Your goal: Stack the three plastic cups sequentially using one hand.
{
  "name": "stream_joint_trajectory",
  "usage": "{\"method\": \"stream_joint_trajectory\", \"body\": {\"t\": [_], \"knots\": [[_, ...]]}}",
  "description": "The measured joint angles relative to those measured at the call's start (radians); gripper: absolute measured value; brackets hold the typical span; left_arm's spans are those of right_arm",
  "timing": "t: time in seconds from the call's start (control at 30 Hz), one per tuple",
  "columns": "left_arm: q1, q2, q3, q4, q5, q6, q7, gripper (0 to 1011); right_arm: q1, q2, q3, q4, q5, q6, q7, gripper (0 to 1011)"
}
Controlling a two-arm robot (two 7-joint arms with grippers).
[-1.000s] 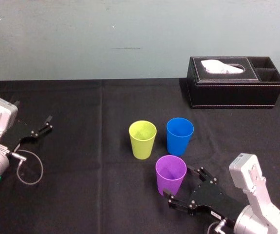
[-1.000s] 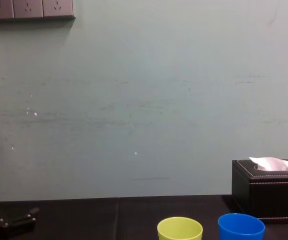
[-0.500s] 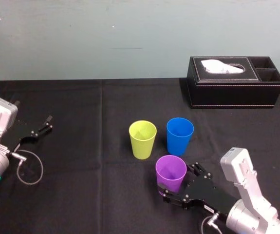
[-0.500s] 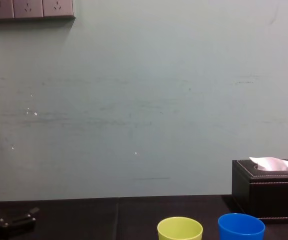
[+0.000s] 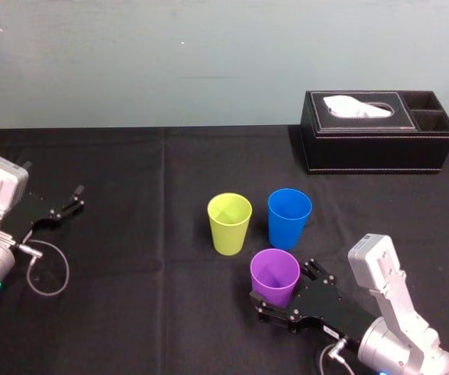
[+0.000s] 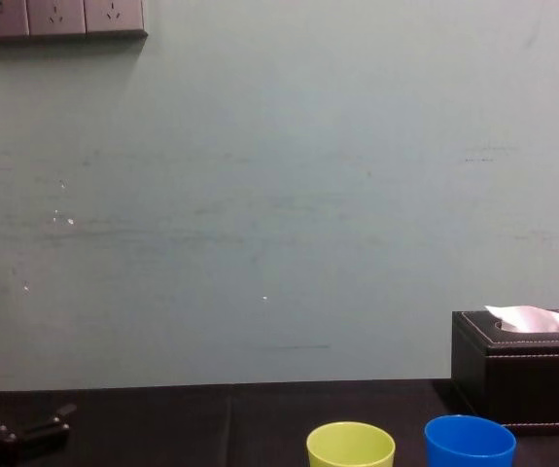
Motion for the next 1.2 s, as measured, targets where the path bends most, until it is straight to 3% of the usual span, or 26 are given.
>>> {"method": "stream_joint_trajectory", "body": {"t": [0.1,0.4,1.2], "knots": [[0.0,0.0,0.0,0.0,0.0,0.0,0.0,1010,-0.001,0.001,0.0,-0.001,0.0,-0.001,0.0,981],[0.0,0.0,0.0,0.0,0.0,0.0,0.0,1010,-0.002,0.001,0.001,-0.003,0.001,-0.002,0.001,756],[0.0,0.0,0.0,0.0,0.0,0.0,0.0,1010,-0.003,0.002,0.002,-0.004,0.001,-0.003,0.001,723]]}}
